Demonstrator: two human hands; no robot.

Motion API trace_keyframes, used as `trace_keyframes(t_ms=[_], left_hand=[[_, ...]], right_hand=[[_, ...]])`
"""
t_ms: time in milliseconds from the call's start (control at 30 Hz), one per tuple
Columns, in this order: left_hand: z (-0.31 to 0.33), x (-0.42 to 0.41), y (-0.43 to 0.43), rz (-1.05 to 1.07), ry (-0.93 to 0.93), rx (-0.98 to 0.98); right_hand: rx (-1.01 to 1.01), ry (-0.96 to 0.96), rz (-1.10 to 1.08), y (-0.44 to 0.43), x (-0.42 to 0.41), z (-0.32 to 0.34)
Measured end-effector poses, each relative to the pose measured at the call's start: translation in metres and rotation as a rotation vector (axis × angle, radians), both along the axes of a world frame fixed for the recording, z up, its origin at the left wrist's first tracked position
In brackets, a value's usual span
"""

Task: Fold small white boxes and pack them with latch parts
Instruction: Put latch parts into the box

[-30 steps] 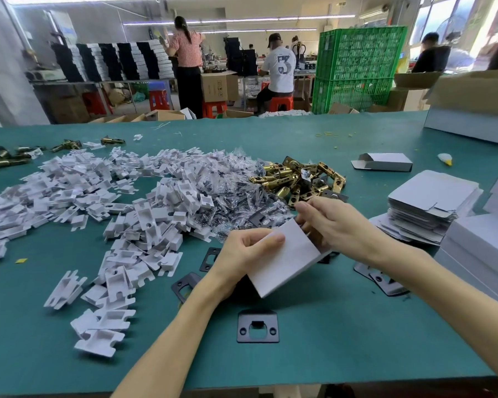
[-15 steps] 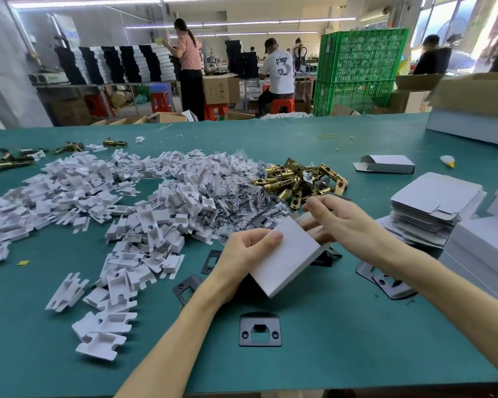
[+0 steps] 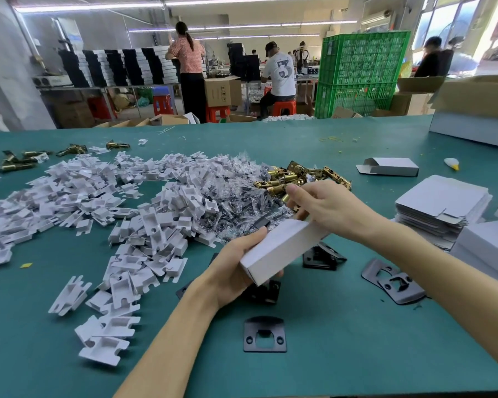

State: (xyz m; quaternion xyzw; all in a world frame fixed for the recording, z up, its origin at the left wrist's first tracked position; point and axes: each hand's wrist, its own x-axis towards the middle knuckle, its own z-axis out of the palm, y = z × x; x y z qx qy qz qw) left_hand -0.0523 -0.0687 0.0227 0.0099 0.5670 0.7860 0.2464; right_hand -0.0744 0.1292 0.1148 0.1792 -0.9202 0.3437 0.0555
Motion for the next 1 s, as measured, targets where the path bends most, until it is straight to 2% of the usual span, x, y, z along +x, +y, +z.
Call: trace_keyframes(t_ms=[100,300,500,633,733,900,1000], left_hand=[[0.000,0.002,-0.005,-0.144,-0.041,0.141],[0.006,0.007,-0.011,-0.373,-0.247,0.505],[0.004,0.010,-0.009,-0.331,-0.075,0.220],[0.005,0.012,-0.008,-0.298,-0.006,0.111],[0.008,0.014,-0.009,-0.333,0.031,0.071],[0.011,0.016,-0.007,-0.357,0.086,0.051],[0.011,0.018,-0.004,-0.357,0.125,0.042]], right_hand=[[-0.013,-0.050,-0.025,-0.002,-0.005,0.004],[-0.039,-0.288,-0.085,0.010,-0.009,-0.005],[-0.019,-0.458,-0.103,0.016,-0.012,-0.009],[-0.108,-0.542,-0.101,0.013,-0.010,-0.008],[-0.118,-0.610,-0.062,0.011,-0.008,-0.006],[-0.296,-0.848,0.071,0.017,-0.001,0.002],[-0.303,-0.857,0.090,0.015,0.004,0.003]])
